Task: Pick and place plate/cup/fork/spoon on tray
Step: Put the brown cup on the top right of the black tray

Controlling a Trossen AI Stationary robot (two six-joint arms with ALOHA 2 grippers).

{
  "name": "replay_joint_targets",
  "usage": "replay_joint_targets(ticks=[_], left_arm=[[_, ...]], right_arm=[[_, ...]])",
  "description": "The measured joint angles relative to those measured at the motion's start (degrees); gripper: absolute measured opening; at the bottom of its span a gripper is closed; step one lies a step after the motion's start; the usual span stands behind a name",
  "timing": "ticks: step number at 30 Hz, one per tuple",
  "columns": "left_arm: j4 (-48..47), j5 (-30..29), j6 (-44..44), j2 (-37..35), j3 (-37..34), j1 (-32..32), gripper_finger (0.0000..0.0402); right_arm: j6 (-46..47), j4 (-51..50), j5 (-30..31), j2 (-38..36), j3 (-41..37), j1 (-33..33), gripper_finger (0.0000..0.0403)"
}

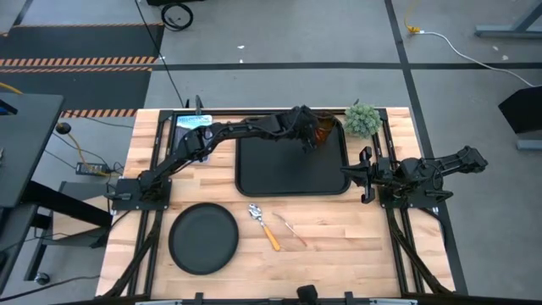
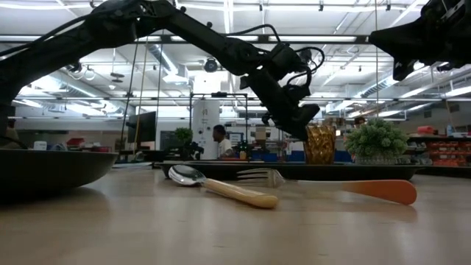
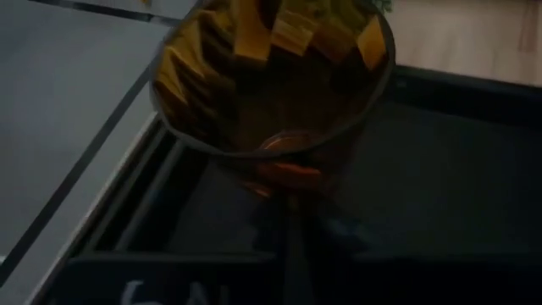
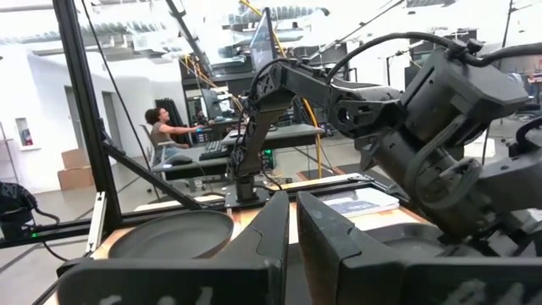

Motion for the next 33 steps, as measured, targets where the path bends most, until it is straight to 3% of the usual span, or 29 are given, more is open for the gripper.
replay_joint_targets(ticks=[8,26,30,33], left_arm=[[1.29,1.03,-0.10,0.00,0.00,-0.01,0.0011],[5.53,1.11,1.59,1.25,0.00,-0.15,0.0015],[3.56,7.54,2.49,1.22,0.02,-0.36,0.0015],[-3.41,10.26,2.61,-0.41,0.35,-1.24,0.0015]], right_arm=[[-0.02,0.00,0.00,0.00,0.00,0.00,0.0034],[-0.02,-0.02,0.00,0.00,0.00,0.02,0.0034],[0.01,0.00,0.00,0.00,0.00,0.01,0.0034],[-0.01,0.00,0.00,0.00,0.00,0.00,0.0034]])
